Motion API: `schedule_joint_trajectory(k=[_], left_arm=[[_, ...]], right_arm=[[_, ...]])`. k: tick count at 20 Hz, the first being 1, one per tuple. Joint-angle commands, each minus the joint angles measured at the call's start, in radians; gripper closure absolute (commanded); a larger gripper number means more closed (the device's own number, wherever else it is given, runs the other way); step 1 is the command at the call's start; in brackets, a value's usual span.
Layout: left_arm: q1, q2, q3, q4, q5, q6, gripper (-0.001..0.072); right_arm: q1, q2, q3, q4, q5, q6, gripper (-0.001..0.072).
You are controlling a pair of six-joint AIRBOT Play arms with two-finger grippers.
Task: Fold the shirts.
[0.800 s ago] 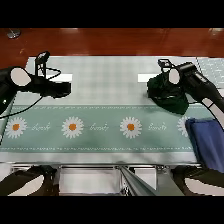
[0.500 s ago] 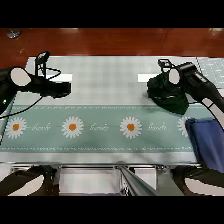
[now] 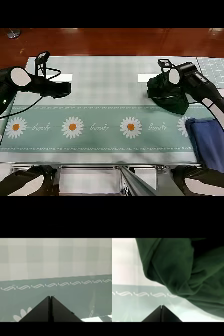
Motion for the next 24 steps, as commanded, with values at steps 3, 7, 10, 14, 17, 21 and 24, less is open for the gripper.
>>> schedule_joint_trajectory(k=[3,7,10,14,17,21,24], left_arm=[[0.0,-0.002,0.0,-0.003,0.09,0.0,0.0679],[0.001,-0.022,0.0,0.001,0.272,0.0,0.0187],[0.018,-0.055,0.0,0.016,0.327,0.014,0.0005],[0.05,-0.083,0.0,0.023,0.327,0.015,0.0005],[0.052,-0.106,0.0,0.023,0.321,0.014,0.0005],[0.05,-0.131,0.0,0.023,0.165,0.016,0.0006],[0.079,-0.112,0.001,0.058,-0.032,0.1,0.0007]], right_arm=[[0.001,0.0,0.0,-0.048,-0.159,0.0,0.0681],[-0.011,0.0,0.0,-0.328,-0.39,0.088,0.008],[-0.128,-0.005,0.0,-0.45,-0.513,0.317,0.008],[-0.319,-0.077,0.002,-0.355,-0.516,0.371,0.008],[-0.381,-0.151,0.002,-0.13,-0.495,0.218,0.0081],[-0.385,-0.245,0.014,0.113,-0.375,0.053,0.0135],[-0.385,-0.233,0.138,0.146,-0.225,-0.059,0.0685]])
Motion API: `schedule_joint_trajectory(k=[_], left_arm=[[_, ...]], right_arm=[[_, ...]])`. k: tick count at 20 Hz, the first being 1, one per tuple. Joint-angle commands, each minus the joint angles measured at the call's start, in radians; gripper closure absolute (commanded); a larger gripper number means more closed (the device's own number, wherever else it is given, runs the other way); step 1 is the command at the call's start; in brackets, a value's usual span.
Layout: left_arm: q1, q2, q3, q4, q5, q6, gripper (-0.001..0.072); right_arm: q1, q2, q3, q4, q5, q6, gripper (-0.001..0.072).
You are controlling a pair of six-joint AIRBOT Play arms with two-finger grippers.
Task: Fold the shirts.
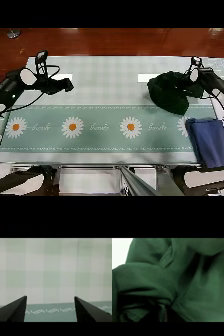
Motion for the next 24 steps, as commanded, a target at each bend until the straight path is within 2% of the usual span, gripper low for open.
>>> schedule_joint_trajectory(k=[1,4,7,11,14,17,20,22,24], left_arm=[[0.047,0.03,0.001,0.064,-0.229,0.058,0.0007],[0.164,0.163,-0.001,0.08,-0.303,0.063,0.0007],[0.242,0.39,-0.071,-0.006,-0.268,0.077,0.0007],[0.237,0.706,-0.235,-0.124,-0.249,0.076,0.0006],[0.237,0.863,-0.319,-0.224,-0.266,0.069,0.0007],[0.237,0.921,-0.347,-0.28,-0.314,0.069,0.0007],[0.237,0.917,-0.347,-0.279,-0.313,0.07,0.0006],[0.237,0.908,-0.347,-0.278,-0.288,0.074,0.0006],[0.237,0.894,-0.352,-0.278,-0.267,0.073,0.0006]], right_arm=[[-0.008,0.014,0.141,0.105,0.164,-0.16,0.0686],[-0.008,0.153,0.333,0.105,0.163,-0.192,0.0686],[0.003,0.319,0.435,0.14,0.132,-0.238,0.0686],[0.068,0.48,0.523,0.167,0.119,-0.336,0.0686],[0.149,0.536,0.626,0.168,0.134,-0.375,0.0686],[0.267,0.583,0.68,0.167,0.171,-0.4,0.0686],[0.391,0.599,0.67,0.165,0.334,-0.395,0.0686],[0.478,0.59,0.596,0.166,0.409,-0.394,0.0686],[0.582,0.573,0.45,0.168,0.418,-0.372,0.0686]])
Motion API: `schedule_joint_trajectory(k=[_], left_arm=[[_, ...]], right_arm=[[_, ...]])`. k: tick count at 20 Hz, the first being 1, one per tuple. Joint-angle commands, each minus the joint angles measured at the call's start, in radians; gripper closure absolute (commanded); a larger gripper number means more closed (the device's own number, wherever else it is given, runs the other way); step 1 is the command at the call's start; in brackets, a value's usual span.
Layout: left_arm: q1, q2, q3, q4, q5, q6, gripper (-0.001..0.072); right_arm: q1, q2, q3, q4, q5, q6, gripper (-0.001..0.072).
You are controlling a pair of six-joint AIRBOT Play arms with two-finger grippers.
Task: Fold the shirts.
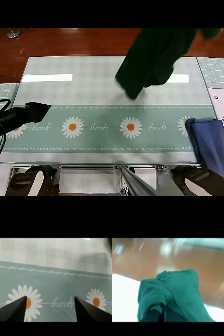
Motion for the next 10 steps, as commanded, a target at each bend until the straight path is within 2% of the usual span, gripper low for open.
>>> schedule_joint_trajectory(k=[1,4,8,9,10], left_arm=[[0.0,-0.013,-0.011,-0.01,0.019,0.003,0.0006],[0.0,-0.049,-0.038,-0.011,0.019,0.003,0.0006],[0.0,-0.108,-0.086,-0.01,0.05,0.002,0.0006],[0.0,-0.126,-0.092,-0.007,0.061,0.003,0.0006],[0.0,-0.149,-0.092,-0.007,0.069,0.002,0.0006]], right_arm=[[0.175,-0.023,-0.198,0.003,0.047,0.053,0.0686],[0.309,-0.125,-0.403,0.056,-0.119,0.134,0.0686],[0.434,-0.404,-0.447,0.25,-0.227,0.141,0.0684],[0.445,-0.461,-0.447,0.327,-0.254,0.14,0.0529],[0.444,-0.504,-0.444,0.423,-0.262,0.118,0.0119]])
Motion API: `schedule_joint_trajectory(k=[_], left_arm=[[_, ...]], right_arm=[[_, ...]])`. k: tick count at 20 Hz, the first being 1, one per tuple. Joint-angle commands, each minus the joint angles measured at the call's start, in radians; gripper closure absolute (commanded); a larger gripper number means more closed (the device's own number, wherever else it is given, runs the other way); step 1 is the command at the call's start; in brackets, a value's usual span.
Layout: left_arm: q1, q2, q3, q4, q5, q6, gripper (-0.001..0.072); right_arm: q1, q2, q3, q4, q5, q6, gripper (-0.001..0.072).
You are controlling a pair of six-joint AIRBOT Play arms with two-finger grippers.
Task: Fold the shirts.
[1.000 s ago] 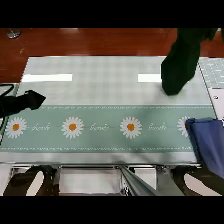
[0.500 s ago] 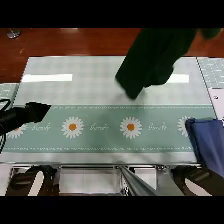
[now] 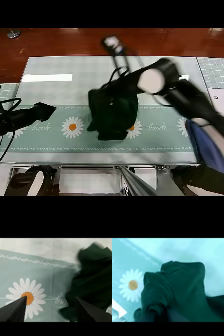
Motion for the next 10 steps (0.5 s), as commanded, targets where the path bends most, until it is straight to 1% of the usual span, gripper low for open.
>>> schedule_joint_trajectory(k=[1,3,5,7,8,9,10], left_arm=[[0.0,-0.068,-0.018,0.002,0.032,0.0,0.0006],[0.0,-0.102,-0.018,-0.028,0.002,-0.002,0.0006],[0.0,-0.13,-0.018,-0.053,-0.064,0.042,0.0006],[0.0,-0.156,-0.019,-0.049,-0.134,0.082,0.0006],[0.0,-0.172,-0.029,-0.049,-0.172,0.097,0.0006],[0.0,-0.185,-0.047,-0.032,-0.185,0.129,0.0006],[0.001,-0.198,-0.073,0.01,-0.177,0.133,0.0006]], right_arm=[[0.037,-0.163,-0.022,0.265,-0.061,-0.034,0.009],[-0.046,-0.143,0.02,0.256,0.035,-0.044,0.009],[-0.193,-0.067,0.066,0.192,0.164,-0.044,0.0091],[-0.374,0.051,0.067,0.096,0.266,-0.036,0.0091],[-0.463,0.114,0.048,0.027,0.311,-0.028,0.0091],[-0.542,0.175,0.003,-0.03,0.332,-0.026,0.0091],[-0.623,0.241,-0.072,-0.072,0.34,-0.026,0.0092]])
